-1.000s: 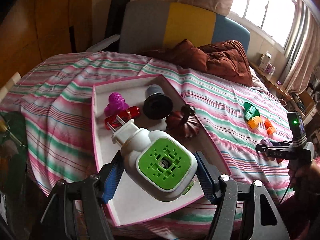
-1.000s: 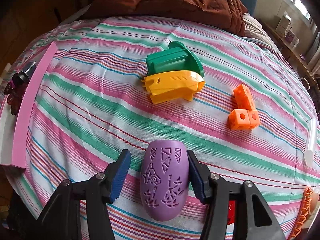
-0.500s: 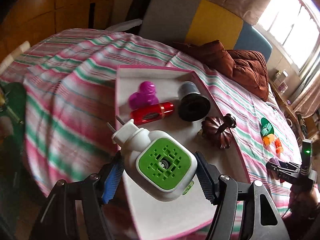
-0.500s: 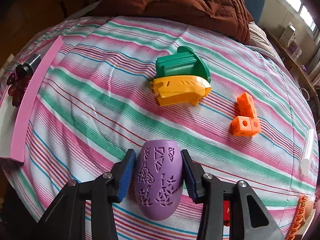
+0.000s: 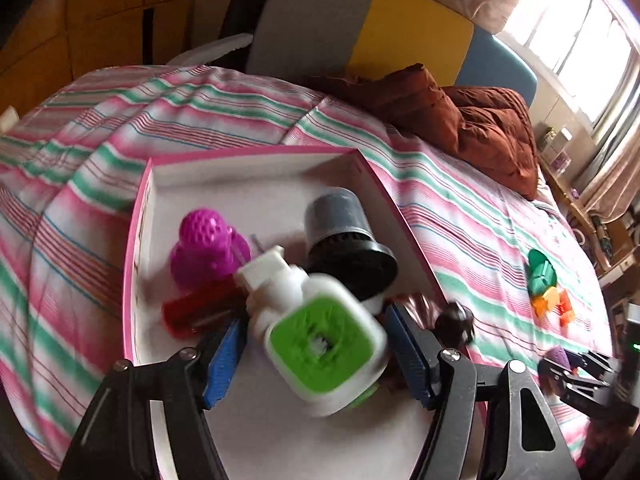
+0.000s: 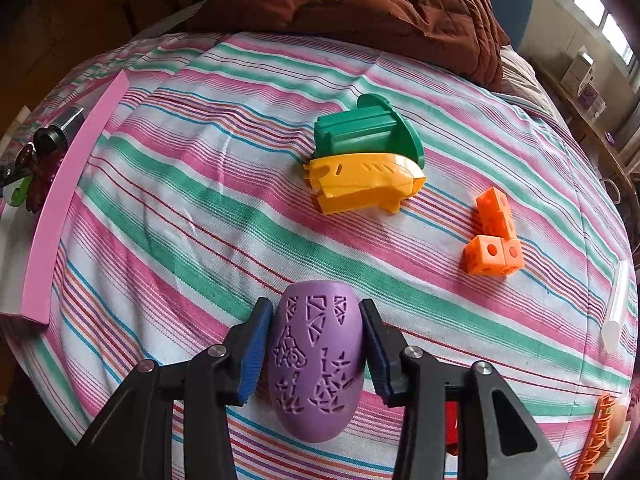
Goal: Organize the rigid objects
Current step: 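Carry the white-green plug device into the tray and release it, then carry the purple oval piece into the tray beside the brown mold, release, then move both tools back toward the green cap and orange cubes, then grasp the green cap with the left gripper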
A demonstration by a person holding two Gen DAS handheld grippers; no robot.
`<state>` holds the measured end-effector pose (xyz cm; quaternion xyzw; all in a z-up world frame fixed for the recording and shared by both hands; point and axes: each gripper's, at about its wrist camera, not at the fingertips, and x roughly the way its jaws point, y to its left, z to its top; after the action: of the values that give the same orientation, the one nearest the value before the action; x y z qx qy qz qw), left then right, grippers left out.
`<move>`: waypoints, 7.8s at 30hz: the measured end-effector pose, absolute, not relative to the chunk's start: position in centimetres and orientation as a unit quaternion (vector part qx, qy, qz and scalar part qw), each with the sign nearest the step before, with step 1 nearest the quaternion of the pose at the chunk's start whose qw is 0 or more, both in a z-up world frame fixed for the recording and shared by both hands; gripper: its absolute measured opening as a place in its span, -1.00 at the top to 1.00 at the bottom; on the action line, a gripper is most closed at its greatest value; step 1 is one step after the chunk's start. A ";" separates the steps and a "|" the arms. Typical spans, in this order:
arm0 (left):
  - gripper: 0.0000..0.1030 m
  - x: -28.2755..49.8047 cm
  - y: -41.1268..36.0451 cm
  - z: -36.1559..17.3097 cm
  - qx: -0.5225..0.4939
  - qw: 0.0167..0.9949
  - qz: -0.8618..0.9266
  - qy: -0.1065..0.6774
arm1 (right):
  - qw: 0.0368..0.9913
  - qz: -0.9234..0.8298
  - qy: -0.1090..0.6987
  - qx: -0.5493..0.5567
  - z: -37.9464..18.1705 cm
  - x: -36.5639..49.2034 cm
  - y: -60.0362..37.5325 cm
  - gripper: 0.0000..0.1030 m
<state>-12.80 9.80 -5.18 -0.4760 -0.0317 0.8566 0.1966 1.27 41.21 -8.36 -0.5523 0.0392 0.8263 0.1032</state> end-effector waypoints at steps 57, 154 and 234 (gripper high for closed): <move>-0.55 -2.6 5.9 -2.5 -0.443 0.166 0.881 0.000 | 0.115 0.830 -0.022 -0.545 -7.0 3.5 36.4 0.17; -0.55 -2.1 2.7 -3.1 -0.446 0.147 0.883 -0.011 | -0.069 0.884 -0.006 -0.463 -3.8 -2.3 20.2 0.14; 0.41 -8.8 39.3 -7.3 -0.500 0.402 0.749 0.166 | 0.257 0.807 0.369 -0.383 -3.2 5.9 53.4 0.13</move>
<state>-8.76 39.26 -7.25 -0.5004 0.1658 0.7488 0.4018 5.86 53.37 -3.22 -0.3829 0.3689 0.8071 0.2566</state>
